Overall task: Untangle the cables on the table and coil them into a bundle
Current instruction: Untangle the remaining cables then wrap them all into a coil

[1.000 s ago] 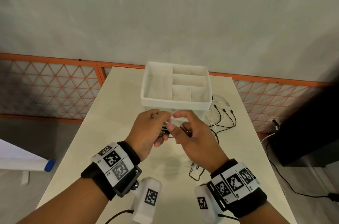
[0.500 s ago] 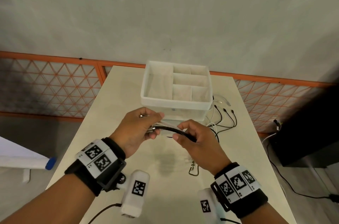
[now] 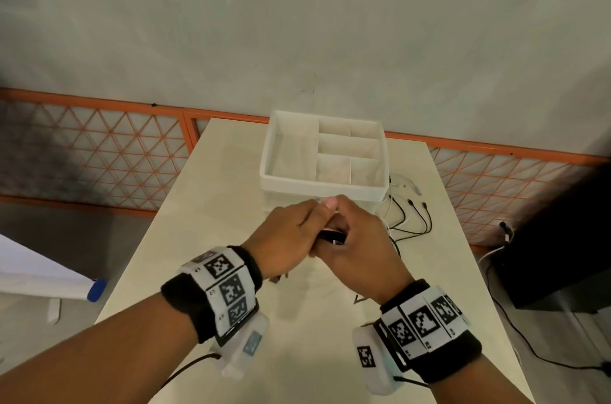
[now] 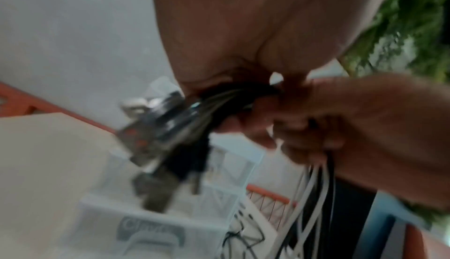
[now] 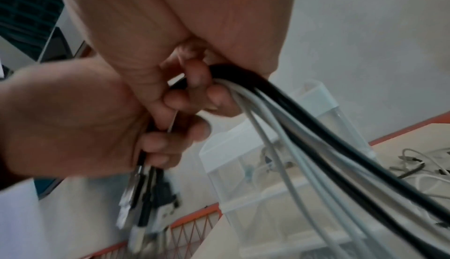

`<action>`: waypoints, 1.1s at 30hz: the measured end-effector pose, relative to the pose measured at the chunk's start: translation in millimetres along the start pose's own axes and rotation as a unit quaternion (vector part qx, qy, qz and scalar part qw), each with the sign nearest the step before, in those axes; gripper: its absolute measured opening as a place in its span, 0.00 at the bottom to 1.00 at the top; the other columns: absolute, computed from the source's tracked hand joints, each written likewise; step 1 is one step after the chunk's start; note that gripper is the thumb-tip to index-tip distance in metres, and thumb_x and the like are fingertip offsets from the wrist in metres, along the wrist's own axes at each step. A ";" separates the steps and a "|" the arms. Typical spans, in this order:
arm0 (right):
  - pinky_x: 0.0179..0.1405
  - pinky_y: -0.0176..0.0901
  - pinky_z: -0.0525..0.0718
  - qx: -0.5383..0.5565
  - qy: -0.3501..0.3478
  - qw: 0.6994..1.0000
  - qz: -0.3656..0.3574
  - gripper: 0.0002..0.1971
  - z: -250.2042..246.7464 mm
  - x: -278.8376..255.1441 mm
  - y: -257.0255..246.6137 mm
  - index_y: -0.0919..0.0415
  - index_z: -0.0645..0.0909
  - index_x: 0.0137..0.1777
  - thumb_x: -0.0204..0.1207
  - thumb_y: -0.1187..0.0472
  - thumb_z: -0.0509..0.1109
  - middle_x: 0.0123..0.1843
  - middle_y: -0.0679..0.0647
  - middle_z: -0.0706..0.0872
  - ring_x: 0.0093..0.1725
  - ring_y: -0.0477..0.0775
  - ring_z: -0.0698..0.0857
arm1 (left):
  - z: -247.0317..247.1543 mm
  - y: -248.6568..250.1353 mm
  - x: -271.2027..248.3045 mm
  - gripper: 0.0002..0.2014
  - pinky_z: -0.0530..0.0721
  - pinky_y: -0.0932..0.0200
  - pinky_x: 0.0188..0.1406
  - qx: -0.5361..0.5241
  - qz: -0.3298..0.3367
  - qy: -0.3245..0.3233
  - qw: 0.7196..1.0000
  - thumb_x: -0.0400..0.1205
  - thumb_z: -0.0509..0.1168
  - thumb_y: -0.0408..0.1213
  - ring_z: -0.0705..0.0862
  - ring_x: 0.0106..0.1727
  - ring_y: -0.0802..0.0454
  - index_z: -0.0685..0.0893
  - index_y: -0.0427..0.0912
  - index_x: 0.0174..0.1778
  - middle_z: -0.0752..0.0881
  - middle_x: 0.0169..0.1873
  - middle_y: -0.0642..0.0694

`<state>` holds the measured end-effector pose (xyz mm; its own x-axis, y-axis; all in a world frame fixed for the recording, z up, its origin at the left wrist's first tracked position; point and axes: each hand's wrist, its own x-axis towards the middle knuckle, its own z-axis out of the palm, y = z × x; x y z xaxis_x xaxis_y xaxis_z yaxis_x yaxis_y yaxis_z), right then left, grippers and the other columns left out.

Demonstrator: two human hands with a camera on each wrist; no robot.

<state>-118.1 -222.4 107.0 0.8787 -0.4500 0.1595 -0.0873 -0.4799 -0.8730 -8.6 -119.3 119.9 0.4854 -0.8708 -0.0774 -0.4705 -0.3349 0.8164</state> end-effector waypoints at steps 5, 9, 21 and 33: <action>0.29 0.43 0.76 0.058 -0.014 0.997 0.056 0.02 -22.0 -1.9 9.5 0.52 0.89 0.47 0.77 0.55 0.78 0.23 0.47 0.81 0.25 0.45 0.76 | -10.8 -7.1 5.6 0.32 0.70 0.61 0.30 -0.018 -0.034 0.082 0.996 0.85 0.53 0.62 0.73 0.19 0.60 0.80 0.47 0.20 0.76 0.14 0.57; 0.31 0.49 0.78 0.069 0.014 0.996 0.057 0.05 -32.7 -7.4 19.2 0.48 0.94 0.47 0.79 0.55 0.76 0.30 0.47 0.87 0.28 0.50 0.78 | -18.6 -11.4 2.3 0.31 0.70 0.63 0.28 -0.054 -0.061 0.032 0.996 0.82 0.54 0.65 0.70 0.18 0.60 0.77 0.43 0.27 0.73 0.14 0.56; 0.43 0.22 0.77 -0.151 0.212 0.959 -0.115 0.13 -27.4 -10.2 35.3 0.60 0.91 0.46 0.65 0.73 0.71 0.44 0.49 0.86 0.40 0.42 0.84 | -25.9 -15.0 3.2 0.22 0.59 0.62 0.20 -0.206 -0.148 0.040 0.966 0.82 0.66 0.55 0.59 0.20 0.52 0.78 0.40 0.33 0.64 0.20 0.49; 0.77 0.62 0.66 -0.298 -0.102 0.913 0.259 0.19 -23.7 -51.5 116.2 0.39 0.83 0.64 0.77 0.60 0.68 0.84 0.42 0.68 0.83 0.54 0.65 | -53.8 -16.5 5.0 0.27 0.63 0.64 0.17 -0.357 -0.094 0.170 0.913 0.82 0.69 0.46 0.58 0.17 0.54 0.74 0.49 0.15 0.64 0.14 0.55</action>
<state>-184.7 -272.9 8.3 0.7103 -0.6129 -0.3462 -0.7030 -0.5938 -0.3913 41.2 -98.8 136.9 0.7662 -0.6192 -0.1718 0.1873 -0.0406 0.9815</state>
